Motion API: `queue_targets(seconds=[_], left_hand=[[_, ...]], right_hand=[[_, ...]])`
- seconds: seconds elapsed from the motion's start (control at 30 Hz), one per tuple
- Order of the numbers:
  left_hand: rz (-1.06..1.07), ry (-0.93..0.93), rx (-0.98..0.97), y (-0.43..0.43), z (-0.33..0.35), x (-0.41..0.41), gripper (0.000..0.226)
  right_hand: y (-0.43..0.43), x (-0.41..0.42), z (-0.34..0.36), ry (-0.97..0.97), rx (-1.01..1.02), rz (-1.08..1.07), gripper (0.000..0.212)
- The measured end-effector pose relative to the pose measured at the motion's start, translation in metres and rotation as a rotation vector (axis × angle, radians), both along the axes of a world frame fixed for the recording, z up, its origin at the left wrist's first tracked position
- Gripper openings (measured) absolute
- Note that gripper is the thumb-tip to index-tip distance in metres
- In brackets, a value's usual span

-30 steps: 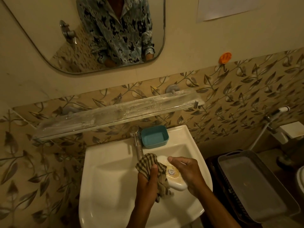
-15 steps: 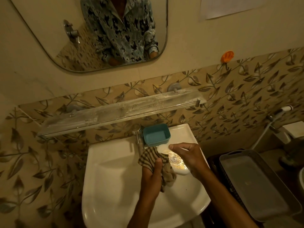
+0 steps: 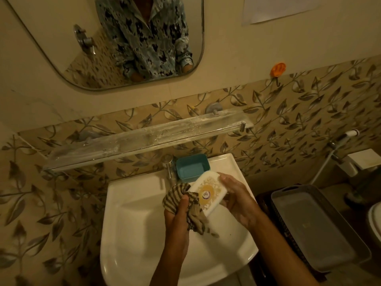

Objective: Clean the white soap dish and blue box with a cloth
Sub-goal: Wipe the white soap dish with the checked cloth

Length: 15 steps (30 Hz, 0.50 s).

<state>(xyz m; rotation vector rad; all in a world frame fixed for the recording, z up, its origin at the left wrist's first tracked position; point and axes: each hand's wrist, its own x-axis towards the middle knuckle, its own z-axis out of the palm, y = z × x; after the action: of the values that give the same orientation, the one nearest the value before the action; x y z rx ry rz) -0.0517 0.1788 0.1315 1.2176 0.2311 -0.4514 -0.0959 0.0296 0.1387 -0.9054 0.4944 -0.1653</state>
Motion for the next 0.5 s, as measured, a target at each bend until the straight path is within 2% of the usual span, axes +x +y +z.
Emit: queue_targets(seconds=[0.1,0.2,0.3,0.37,0.5], left_hand=[[0.035,-0.016,0.097,-0.008,-0.005,-0.021,0.012],[-0.015,-0.029,0.234,-0.006,-0.013,-0.043,0.023],[-0.046,-0.080,0.315,0.002,-0.018,-0.049,0.030],[-0.069,-0.120,0.344,0.006,-0.016,-0.044,0.024],[-0.143,-0.194,0.389,0.009,-0.003,-0.018,0.012]], right_hand=[[0.031,0.004,-0.008,0.025,-0.046,-0.163,0.022],[0.040,0.006,-0.014,0.063,-0.258,-0.282,0.028],[0.035,0.001,-0.021,0.008,-0.418,-0.095,0.023],[0.033,-0.004,-0.022,-0.037,-0.489,0.084,0.021],[0.036,-0.007,-0.022,-0.018,-0.446,0.305,0.028]])
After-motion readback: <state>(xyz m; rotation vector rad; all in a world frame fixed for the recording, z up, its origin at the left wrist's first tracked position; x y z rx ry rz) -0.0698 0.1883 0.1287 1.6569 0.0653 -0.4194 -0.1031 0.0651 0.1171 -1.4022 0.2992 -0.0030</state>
